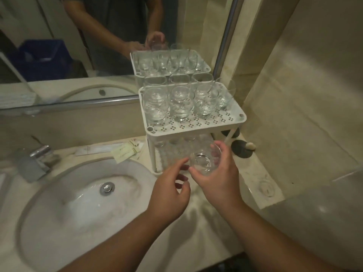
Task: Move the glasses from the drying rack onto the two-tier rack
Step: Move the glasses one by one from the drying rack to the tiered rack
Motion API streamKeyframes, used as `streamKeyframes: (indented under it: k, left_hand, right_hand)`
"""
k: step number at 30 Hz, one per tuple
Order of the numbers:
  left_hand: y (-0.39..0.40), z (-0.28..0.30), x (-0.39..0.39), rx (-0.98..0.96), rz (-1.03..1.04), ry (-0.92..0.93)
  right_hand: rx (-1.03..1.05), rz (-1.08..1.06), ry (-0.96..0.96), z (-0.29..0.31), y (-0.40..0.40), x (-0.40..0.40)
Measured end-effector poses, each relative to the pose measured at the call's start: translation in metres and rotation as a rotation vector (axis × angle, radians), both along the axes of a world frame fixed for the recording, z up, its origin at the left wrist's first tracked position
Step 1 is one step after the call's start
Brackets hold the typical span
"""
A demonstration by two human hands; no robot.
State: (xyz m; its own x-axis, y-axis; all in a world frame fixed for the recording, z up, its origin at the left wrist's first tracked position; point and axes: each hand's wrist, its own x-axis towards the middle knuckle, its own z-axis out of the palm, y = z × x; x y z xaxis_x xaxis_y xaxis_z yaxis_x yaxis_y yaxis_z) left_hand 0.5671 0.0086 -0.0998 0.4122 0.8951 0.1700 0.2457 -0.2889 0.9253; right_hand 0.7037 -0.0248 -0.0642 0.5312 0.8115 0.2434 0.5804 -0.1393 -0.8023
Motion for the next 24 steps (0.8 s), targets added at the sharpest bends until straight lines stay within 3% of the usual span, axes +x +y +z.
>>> streamKeyframes:
  k: [11,18,24]
  left_hand:
    - [0.012,-0.026,-0.029,-0.324,-0.004,0.217]
    - [0.030,-0.034,-0.046,-0.508,0.128,0.242]
    - [0.024,-0.049,-0.060,-0.593,0.214,0.259]
  right_hand:
    - [-0.114,0.126,0.093,-0.064,0.038,-0.022]
    - [-0.126,0.146,0.056,-0.105,0.084,-0.024]
    - [-0.197,0.159,0.197,-0.128,0.118,-0.016]
